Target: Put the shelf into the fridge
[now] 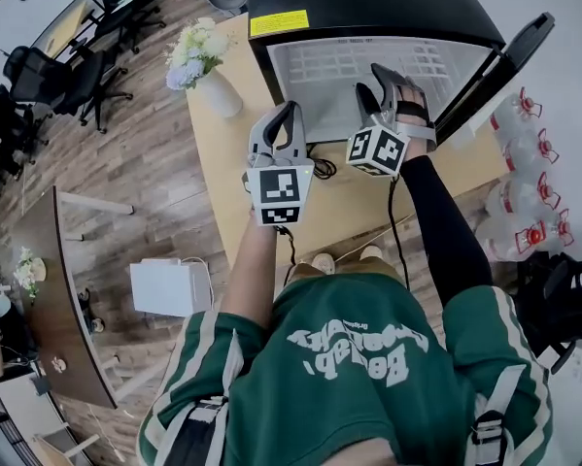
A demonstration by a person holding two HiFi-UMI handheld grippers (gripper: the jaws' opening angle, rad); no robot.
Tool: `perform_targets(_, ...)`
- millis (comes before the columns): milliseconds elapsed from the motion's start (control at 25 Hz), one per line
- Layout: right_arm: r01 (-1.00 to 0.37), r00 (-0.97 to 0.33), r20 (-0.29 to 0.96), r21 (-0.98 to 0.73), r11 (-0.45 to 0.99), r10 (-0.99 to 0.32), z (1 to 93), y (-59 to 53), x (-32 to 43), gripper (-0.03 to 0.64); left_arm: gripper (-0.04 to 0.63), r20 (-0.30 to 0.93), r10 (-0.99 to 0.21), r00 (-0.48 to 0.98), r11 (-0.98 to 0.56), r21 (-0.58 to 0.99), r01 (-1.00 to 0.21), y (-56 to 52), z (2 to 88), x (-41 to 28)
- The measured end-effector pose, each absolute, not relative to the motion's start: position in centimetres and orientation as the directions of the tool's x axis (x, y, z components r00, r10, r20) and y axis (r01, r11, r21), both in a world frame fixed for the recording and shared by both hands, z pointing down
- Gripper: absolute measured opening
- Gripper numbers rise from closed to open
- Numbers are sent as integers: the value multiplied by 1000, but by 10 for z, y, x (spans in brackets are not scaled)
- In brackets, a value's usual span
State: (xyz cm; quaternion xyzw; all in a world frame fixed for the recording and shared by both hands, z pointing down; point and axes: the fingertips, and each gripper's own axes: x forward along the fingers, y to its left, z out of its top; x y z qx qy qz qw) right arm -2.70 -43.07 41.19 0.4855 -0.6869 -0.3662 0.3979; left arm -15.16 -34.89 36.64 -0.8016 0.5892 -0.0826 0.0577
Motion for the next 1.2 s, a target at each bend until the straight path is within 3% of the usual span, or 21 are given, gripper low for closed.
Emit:
perform_targets(160,-663,-285,286,631,404,-915,412,-405,-16,279,0,51,-942,331,-335,-187,-924,-340,361,-144)
perform_targets(440,-879,-362,207,248,407,-909,381,-356,10,301,0,41,-934,355,-356,-195,-914,-330,347,-126)
perform_targets(600,-905,-399,132,100,413,-907,361,-335,26,305,0,50,-942,333,-336,-211,-918,-325,340,-112)
perform_targets(1200,-849,-526,19,50,527,-850,348,-271,95,313,0,13,-971,240,-237,-208,-949,-268,329,-39)
